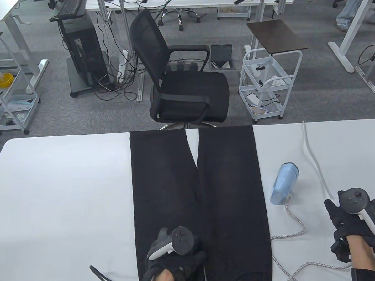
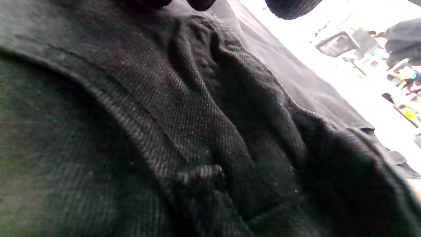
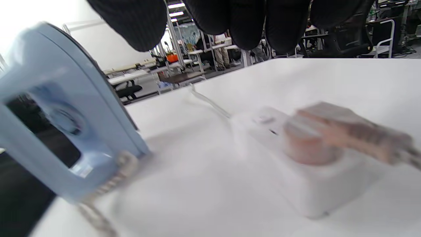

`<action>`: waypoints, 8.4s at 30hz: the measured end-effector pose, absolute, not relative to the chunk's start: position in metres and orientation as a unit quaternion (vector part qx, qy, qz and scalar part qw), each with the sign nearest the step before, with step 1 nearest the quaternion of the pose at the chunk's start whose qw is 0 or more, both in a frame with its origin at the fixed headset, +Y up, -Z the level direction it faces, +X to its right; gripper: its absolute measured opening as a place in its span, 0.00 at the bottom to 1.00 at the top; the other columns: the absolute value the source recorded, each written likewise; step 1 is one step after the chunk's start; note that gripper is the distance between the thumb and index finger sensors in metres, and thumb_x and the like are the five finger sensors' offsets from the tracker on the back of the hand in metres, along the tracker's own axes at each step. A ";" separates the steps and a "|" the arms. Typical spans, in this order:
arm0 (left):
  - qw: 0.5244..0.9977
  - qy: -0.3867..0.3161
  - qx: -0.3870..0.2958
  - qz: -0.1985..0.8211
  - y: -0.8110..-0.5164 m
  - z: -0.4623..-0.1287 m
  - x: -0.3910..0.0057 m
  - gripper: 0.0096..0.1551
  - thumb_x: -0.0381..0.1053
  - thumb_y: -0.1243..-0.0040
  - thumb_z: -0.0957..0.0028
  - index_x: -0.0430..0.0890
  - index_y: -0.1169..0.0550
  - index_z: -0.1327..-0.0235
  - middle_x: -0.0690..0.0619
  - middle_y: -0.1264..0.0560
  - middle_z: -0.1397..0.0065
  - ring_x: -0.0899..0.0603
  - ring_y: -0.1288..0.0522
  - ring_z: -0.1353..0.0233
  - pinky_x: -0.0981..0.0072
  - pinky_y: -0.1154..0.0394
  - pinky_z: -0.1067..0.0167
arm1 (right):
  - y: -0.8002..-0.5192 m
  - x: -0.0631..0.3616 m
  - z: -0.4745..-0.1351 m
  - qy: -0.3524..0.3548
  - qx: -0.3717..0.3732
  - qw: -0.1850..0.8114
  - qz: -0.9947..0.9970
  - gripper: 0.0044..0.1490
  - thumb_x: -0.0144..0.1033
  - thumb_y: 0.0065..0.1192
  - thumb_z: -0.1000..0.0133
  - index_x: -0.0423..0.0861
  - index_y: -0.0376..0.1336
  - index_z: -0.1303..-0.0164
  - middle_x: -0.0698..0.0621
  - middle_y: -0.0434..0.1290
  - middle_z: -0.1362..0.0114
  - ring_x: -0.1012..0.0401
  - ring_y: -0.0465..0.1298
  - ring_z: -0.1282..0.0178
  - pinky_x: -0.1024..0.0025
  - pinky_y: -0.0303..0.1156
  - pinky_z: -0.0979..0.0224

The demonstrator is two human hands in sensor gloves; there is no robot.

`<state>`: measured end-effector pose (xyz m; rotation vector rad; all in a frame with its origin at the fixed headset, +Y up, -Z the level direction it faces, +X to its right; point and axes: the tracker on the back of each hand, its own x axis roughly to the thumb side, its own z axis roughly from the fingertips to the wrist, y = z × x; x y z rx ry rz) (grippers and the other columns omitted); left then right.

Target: Iron trousers with electric iron on table

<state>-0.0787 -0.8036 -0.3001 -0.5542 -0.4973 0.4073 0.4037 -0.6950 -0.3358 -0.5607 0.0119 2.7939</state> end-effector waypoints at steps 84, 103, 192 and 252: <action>0.885 -0.247 -0.381 0.105 -0.824 -0.293 -0.053 0.70 0.68 0.45 0.32 0.36 0.78 0.22 0.25 0.83 0.24 0.18 0.83 0.30 0.14 0.71 0.41 | -0.755 0.138 -0.402 0.121 0.132 -0.068 0.982 0.41 0.56 0.62 0.41 0.38 0.59 0.30 0.58 0.77 0.52 0.67 0.82 0.65 0.56 0.82 0.53; 0.887 -0.258 -0.370 0.100 -0.823 -0.294 -0.055 0.67 0.67 0.46 0.33 0.35 0.74 0.21 0.24 0.80 0.23 0.16 0.80 0.29 0.13 0.68 0.41 | -0.755 0.150 -0.431 0.222 -0.006 0.003 0.975 0.39 0.52 0.59 0.36 0.33 0.54 0.32 0.57 0.76 0.54 0.67 0.81 0.67 0.56 0.82 0.54; 0.881 -0.271 -0.369 0.120 -0.819 -0.299 -0.057 0.62 0.59 0.42 0.32 0.34 0.68 0.18 0.22 0.75 0.22 0.15 0.76 0.29 0.14 0.65 0.39 | -0.753 0.132 -0.382 0.193 0.125 -0.037 0.973 0.36 0.51 0.60 0.36 0.36 0.56 0.32 0.55 0.77 0.54 0.62 0.81 0.63 0.49 0.79 0.49; 0.882 -0.267 -0.367 0.129 -0.819 -0.298 -0.056 0.70 0.62 0.34 0.36 0.33 0.68 0.17 0.22 0.75 0.21 0.15 0.76 0.28 0.14 0.65 0.39 | -0.756 0.164 -0.445 0.158 -0.016 -0.029 0.987 0.37 0.53 0.60 0.37 0.37 0.56 0.32 0.57 0.77 0.54 0.64 0.82 0.62 0.51 0.80 0.48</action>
